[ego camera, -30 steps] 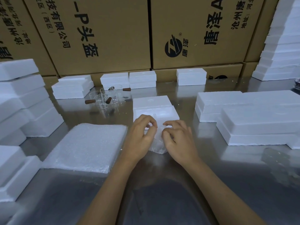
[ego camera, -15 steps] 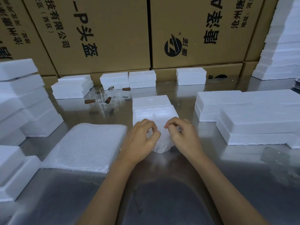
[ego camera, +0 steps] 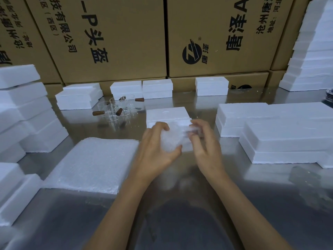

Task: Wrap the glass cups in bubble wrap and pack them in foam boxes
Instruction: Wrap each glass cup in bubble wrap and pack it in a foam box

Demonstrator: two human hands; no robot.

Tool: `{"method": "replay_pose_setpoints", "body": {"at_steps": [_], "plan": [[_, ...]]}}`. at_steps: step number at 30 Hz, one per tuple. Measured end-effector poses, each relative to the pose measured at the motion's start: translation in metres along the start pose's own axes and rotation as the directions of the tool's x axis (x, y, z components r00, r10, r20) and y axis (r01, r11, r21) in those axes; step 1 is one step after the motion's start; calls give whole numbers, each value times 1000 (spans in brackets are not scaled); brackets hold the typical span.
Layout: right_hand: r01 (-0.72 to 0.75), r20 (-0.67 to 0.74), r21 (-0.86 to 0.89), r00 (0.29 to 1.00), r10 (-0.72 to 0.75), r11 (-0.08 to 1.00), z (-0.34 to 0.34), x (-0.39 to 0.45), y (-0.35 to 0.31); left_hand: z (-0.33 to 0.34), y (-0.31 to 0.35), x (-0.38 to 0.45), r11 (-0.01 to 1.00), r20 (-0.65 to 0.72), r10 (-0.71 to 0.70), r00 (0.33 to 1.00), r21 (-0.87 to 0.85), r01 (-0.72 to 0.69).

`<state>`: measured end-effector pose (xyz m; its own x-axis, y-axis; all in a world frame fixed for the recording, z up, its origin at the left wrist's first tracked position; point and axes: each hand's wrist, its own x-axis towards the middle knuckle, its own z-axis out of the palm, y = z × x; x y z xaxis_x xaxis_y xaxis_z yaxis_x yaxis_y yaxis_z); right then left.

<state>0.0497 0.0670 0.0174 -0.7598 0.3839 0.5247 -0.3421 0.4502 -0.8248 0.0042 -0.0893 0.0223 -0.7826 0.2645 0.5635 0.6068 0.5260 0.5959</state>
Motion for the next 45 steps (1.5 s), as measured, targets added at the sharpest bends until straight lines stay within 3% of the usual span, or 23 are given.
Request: {"method": "replay_pose_setpoints", "body": {"at_steps": [2, 4, 7, 10, 14, 18, 23, 26, 31, 40, 43, 45], "plan": [[87, -26, -184, 995, -93, 979, -2, 1, 8, 0, -3, 5, 998, -122, 16, 992, -52, -23], [116, 47, -407, 993, -106, 906, 0, 4, 16, 1, -9, 16, 992, -183, -18, 983, -127, -6], [141, 203, -629, 979, -13, 764, 8, 9, 32, 7, -19, 40, 984, -174, -80, 982, -170, 50], [145, 262, -672, 964, 50, 726, 10, 12, 42, 15, -34, 62, 984, -80, -147, 986, -113, 137], [9, 238, -590, 957, 163, 808, 8, 14, 45, 26, -54, 61, 971, 66, -230, 971, -53, 234], [-15, 249, -518, 954, 168, 855, 6, 15, 43, 29, -61, 55, 943, 107, -287, 952, -140, 301], [-111, 165, -382, 969, 186, 917, 4, 16, 41, 19, -55, 52, 927, 157, -307, 939, -172, 332], [-159, 90, -328, 976, 198, 931, 3, 17, 39, 13, -51, 48, 935, 159, -299, 941, -150, 323], [-174, 83, -330, 974, 212, 928, 2, 16, 39, 9, -45, 46, 925, 136, -302, 943, -195, 325], [-185, 43, -296, 978, 206, 937, 3, 18, 40, -1, -47, 50, 917, 259, -297, 919, -192, 350], [-250, -61, -20, 967, 249, 968, -1, 26, 36, -2, -43, 55, 833, 150, -377, 914, -376, 406], [-357, -41, 147, 930, 366, 922, -4, 40, 36, 2, -40, 61, 717, 106, -498, 861, -508, 477]]}}
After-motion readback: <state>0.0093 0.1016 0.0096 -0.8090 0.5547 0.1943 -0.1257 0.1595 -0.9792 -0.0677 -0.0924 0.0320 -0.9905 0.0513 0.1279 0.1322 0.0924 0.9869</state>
